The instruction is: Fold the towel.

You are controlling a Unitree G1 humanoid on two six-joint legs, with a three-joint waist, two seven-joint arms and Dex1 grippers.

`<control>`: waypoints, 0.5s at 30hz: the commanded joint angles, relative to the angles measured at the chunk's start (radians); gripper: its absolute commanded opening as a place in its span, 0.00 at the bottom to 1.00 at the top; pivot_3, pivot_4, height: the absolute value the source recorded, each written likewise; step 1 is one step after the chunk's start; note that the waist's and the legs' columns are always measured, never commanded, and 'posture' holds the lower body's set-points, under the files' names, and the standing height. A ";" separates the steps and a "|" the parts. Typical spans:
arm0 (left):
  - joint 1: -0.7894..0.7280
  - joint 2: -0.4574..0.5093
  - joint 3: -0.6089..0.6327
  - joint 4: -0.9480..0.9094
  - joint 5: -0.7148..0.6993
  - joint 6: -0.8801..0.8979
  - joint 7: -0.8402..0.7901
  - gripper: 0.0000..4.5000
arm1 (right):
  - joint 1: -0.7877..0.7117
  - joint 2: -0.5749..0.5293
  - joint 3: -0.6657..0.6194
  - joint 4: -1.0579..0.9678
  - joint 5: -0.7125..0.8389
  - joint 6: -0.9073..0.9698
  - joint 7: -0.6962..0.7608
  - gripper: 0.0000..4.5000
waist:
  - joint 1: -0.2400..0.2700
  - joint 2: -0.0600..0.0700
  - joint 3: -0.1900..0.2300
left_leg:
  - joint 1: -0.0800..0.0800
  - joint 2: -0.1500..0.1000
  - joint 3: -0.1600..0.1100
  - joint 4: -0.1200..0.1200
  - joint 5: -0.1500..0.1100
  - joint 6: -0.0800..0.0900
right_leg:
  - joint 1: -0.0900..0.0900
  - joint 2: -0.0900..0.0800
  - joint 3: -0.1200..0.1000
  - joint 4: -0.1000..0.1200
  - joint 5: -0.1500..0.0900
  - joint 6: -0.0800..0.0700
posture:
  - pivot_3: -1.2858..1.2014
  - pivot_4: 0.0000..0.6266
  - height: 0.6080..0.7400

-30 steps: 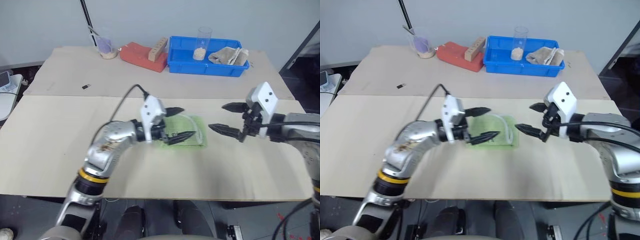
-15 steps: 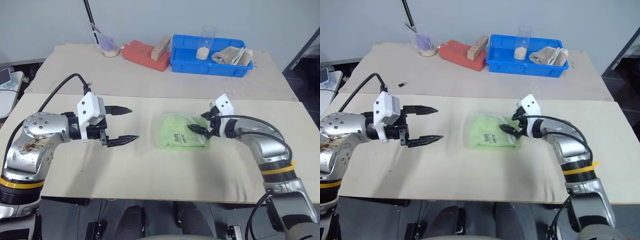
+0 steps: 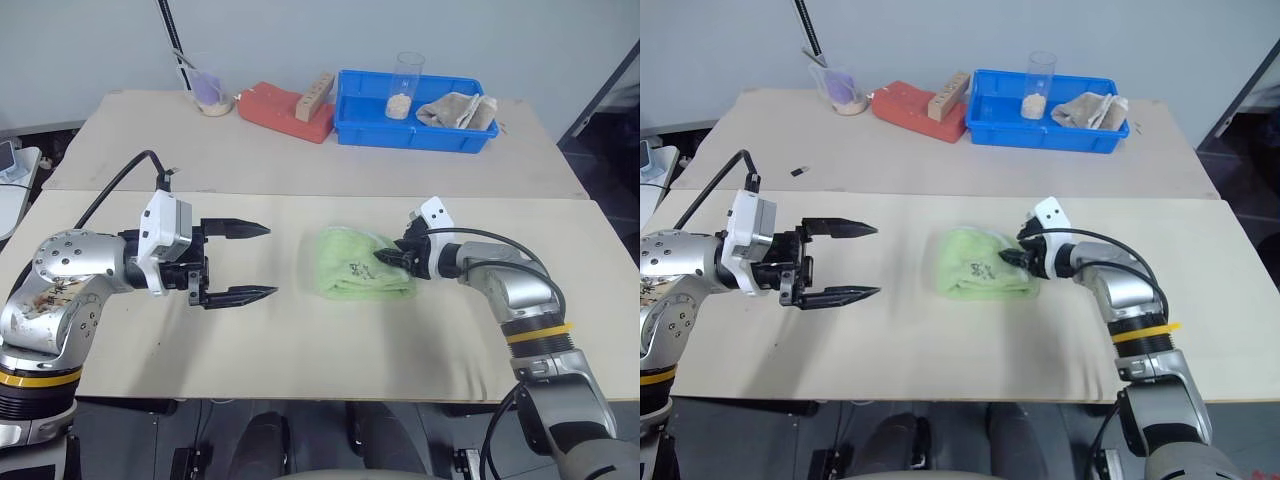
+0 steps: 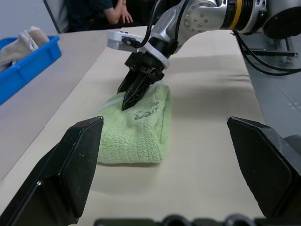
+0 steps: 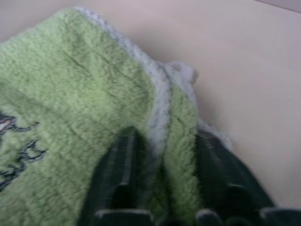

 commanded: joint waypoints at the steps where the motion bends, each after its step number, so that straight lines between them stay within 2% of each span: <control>1: -0.013 -0.009 0.012 0.006 0.009 -0.033 0.008 1.00 | -0.035 -0.027 -0.015 0.001 -0.030 -0.065 0.008 0.05 | 0.000 0.000 0.000 | 0.000 0.000 0.000 0.000 0.000 0.000 | 0.000 0.000 0.000 0.000 0.000 0.000 | 0.52 0.24 0.80; 2: -0.019 -0.015 0.014 0.011 0.010 -0.035 0.019 1.00 | -0.052 -0.033 -0.028 0.026 -0.041 -0.094 0.001 0.01 | 0.000 0.000 0.000 | 0.000 0.000 0.000 0.000 0.000 0.000 | 0.000 0.000 0.000 0.000 0.000 0.000 | 0.52 0.24 0.80; 10: -0.076 -0.040 0.019 0.042 0.013 -0.037 0.063 1.00 | -0.293 -0.070 -0.139 0.412 -0.115 -0.320 -0.145 0.01 | -0.001 0.000 0.000 | 0.000 -0.001 0.000 0.000 0.000 0.000 | 0.000 0.000 0.000 0.000 0.001 -0.002 | 0.52 0.24 0.80; 12: -0.094 -0.046 0.015 0.052 0.014 -0.038 0.070 1.00 | -0.342 -0.064 -0.145 0.523 -0.149 -0.349 -0.213 0.01 | -0.002 0.000 0.000 | 0.000 0.000 0.000 -0.001 0.000 0.000 | 0.000 0.000 0.000 -0.001 0.002 -0.002 | 0.52 0.24 0.80; 15: -0.105 -0.054 0.008 0.056 0.019 -0.039 0.076 1.00 | -0.366 -0.038 -0.170 0.604 -0.141 -0.334 -0.240 0.01 | -0.003 0.000 0.000 | -0.001 -0.001 0.000 -0.002 0.000 0.000 | 0.000 0.000 0.000 -0.002 0.002 -0.003 | 0.52 0.24 0.80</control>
